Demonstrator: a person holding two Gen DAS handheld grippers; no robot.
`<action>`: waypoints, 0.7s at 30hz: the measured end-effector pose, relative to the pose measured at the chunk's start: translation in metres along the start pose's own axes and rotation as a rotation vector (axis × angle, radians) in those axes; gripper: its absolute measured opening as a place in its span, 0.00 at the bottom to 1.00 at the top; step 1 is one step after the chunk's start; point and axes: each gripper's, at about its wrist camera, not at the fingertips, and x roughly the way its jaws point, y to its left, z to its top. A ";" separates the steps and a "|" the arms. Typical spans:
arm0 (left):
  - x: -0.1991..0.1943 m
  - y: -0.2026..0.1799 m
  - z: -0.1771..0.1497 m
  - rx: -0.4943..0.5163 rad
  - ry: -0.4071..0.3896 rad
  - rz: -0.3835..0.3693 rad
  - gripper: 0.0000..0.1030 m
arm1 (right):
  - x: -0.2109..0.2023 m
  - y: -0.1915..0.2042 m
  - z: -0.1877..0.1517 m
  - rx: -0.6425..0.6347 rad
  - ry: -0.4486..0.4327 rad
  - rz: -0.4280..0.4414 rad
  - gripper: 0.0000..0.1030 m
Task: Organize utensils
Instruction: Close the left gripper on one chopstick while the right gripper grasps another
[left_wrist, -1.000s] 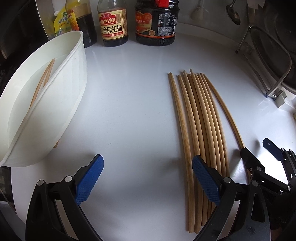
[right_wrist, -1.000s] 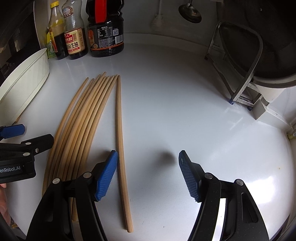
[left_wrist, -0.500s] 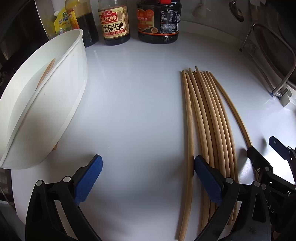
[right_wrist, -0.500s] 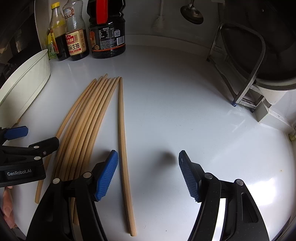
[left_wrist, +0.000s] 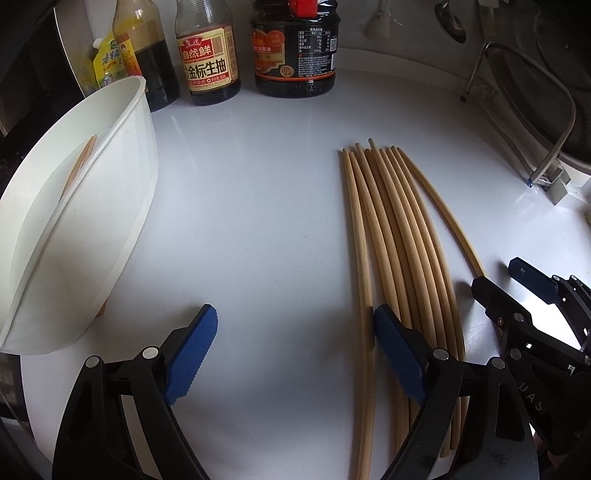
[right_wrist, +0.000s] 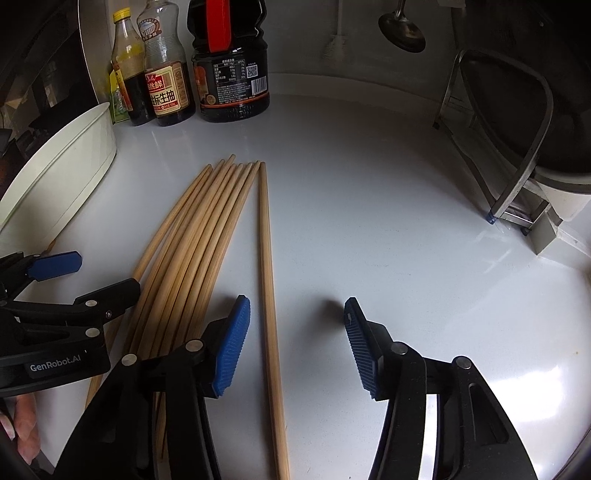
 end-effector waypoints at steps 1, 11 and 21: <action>-0.001 -0.001 0.000 0.005 -0.003 -0.002 0.79 | 0.000 0.002 0.001 -0.011 0.001 0.007 0.40; -0.010 -0.018 -0.002 0.073 -0.014 -0.042 0.23 | 0.001 0.018 0.004 -0.075 -0.001 -0.002 0.06; -0.010 -0.006 0.000 0.031 0.025 -0.094 0.07 | 0.001 0.010 0.005 -0.013 0.034 0.027 0.06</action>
